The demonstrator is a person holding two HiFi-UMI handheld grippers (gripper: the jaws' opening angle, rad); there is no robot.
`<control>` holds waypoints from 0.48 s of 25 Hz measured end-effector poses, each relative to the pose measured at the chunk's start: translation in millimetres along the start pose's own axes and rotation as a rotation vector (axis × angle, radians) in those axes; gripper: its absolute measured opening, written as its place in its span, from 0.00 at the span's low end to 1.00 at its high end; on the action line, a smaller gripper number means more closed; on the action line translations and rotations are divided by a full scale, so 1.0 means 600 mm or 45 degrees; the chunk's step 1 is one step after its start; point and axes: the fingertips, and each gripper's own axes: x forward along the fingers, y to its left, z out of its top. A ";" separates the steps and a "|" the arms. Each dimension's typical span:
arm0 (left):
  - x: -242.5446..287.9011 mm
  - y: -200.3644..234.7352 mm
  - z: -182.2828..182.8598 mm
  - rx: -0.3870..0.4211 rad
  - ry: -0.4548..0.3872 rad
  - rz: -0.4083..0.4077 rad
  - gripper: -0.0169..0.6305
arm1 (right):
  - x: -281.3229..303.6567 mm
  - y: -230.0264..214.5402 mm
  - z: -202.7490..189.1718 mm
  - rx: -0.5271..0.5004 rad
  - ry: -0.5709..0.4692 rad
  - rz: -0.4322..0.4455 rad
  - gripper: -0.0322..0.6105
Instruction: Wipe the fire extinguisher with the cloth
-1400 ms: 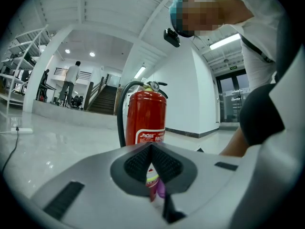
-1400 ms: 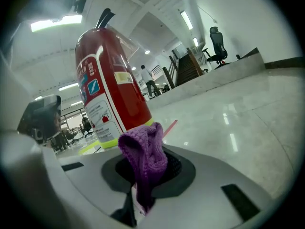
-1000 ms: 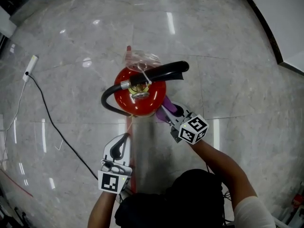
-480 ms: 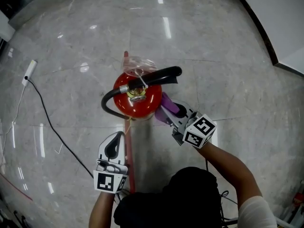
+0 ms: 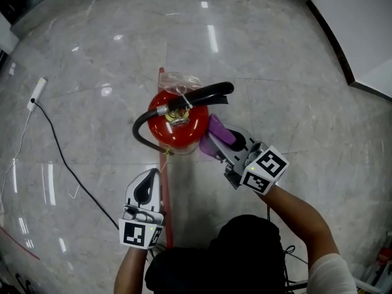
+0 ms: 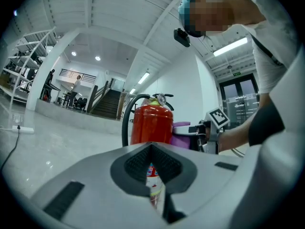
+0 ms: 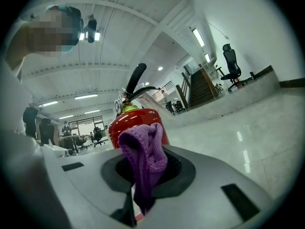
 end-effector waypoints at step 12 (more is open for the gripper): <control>-0.012 -0.001 0.018 0.018 0.023 0.009 0.03 | -0.024 0.065 0.071 -0.202 -0.041 0.133 0.14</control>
